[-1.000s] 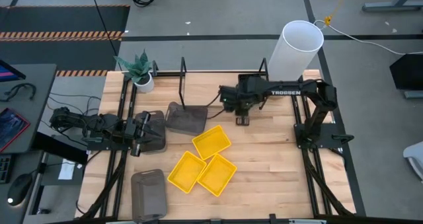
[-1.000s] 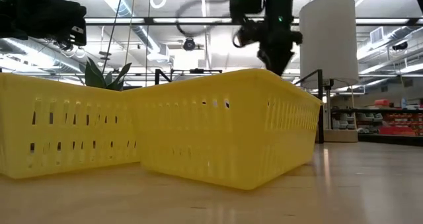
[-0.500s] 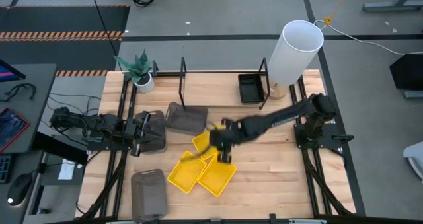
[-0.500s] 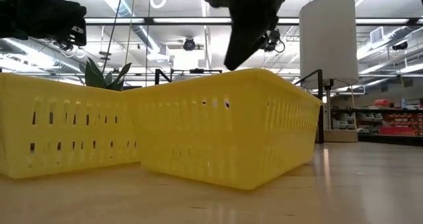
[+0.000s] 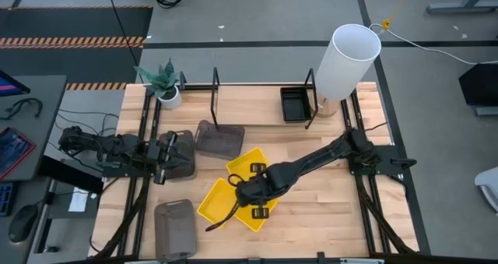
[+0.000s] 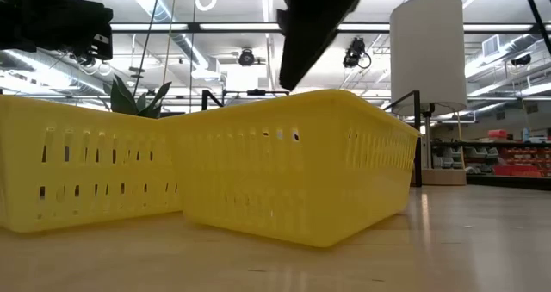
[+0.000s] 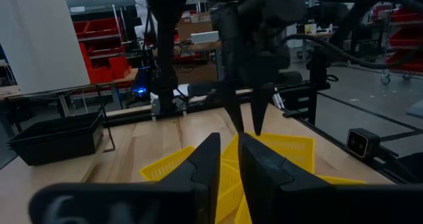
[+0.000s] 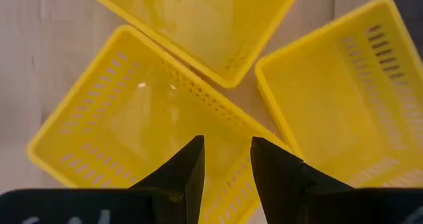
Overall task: Stack baskets on shelf by color
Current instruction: Stack the bottom right yellow bin on the top yellow bin
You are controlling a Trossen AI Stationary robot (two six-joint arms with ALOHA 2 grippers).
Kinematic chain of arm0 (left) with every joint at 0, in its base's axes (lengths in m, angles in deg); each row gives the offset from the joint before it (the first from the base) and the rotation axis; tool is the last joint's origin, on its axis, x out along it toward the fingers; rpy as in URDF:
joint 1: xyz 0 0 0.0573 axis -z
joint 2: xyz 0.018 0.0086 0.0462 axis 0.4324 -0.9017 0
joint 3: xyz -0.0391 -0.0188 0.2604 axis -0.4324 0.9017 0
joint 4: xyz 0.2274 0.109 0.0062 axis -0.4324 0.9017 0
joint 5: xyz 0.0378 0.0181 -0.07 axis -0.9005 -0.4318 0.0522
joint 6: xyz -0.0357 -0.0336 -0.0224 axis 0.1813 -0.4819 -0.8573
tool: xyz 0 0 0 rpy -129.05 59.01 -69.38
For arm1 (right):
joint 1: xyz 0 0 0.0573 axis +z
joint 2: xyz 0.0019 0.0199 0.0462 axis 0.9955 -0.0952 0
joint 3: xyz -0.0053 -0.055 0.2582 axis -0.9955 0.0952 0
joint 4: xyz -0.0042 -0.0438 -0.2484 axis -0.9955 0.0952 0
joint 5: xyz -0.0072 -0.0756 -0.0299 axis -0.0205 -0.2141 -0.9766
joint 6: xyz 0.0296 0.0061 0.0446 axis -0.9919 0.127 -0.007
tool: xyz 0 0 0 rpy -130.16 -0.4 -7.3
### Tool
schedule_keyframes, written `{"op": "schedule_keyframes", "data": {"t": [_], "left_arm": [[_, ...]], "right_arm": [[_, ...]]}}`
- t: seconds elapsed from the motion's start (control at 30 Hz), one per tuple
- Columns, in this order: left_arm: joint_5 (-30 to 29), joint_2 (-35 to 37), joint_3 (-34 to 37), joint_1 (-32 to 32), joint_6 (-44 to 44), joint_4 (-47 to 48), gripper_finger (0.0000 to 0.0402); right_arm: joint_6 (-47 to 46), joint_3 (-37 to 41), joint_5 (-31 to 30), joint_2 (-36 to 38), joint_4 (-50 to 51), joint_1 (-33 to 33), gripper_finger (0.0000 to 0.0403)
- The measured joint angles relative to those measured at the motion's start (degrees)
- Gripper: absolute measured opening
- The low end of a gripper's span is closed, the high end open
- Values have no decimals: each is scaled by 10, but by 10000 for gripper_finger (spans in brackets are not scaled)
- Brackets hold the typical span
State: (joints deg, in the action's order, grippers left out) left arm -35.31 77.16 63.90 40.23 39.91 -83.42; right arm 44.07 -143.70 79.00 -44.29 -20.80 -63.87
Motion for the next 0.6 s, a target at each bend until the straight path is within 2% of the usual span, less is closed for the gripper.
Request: {"op": "schedule_keyframes", "data": {"t": [0.2,0.4,0.6], "left_arm": [[0,0,0,0,0,0,56],[0,0,0,0,0,0,63],[0,0,0,0,0,-1,59]], "right_arm": [[89,-52,-1,-55,24,-12,128],[155,-57,2,-70,15,-26,128],[185,-56,33,-81,15,-27,128]]}}
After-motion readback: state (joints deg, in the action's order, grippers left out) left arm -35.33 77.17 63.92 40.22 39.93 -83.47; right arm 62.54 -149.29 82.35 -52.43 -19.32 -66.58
